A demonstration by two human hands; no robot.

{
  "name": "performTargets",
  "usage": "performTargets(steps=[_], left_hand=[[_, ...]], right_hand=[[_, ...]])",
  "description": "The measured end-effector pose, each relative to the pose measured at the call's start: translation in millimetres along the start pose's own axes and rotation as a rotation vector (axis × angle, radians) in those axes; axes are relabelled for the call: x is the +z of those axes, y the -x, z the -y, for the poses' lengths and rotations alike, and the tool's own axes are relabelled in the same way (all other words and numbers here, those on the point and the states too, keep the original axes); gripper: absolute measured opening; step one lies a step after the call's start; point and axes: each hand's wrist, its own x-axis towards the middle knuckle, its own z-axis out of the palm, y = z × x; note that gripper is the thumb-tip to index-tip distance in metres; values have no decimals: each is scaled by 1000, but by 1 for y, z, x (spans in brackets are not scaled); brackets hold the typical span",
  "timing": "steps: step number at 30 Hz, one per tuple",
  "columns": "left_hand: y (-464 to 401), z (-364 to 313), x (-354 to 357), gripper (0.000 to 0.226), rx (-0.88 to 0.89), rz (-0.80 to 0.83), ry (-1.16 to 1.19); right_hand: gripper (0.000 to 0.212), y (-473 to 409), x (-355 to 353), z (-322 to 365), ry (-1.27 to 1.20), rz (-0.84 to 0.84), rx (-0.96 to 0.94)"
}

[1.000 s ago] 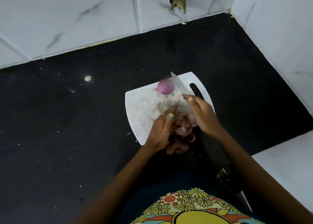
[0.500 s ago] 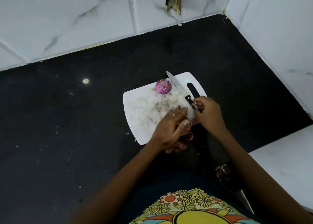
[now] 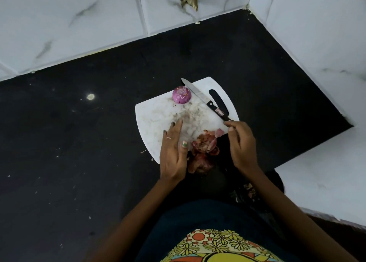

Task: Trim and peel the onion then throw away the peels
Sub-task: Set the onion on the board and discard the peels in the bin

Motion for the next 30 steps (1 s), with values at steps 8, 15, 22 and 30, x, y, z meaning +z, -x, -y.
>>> performTargets(steps=[8,15,22,30], left_hand=[[31,-4,30,82,-39,-9,-53],[26,-12,49,79,-37,111,-37],[18,-18,56,85,-164,197,363],[8,-44,46,70,-544,54,998]], right_hand=[[56,14,35,3,65,224,6],[53,54,53,7,-164,210,110],[53,59,55,34,-633,156,486],[35,49,55,53,-1154,-47,837]])
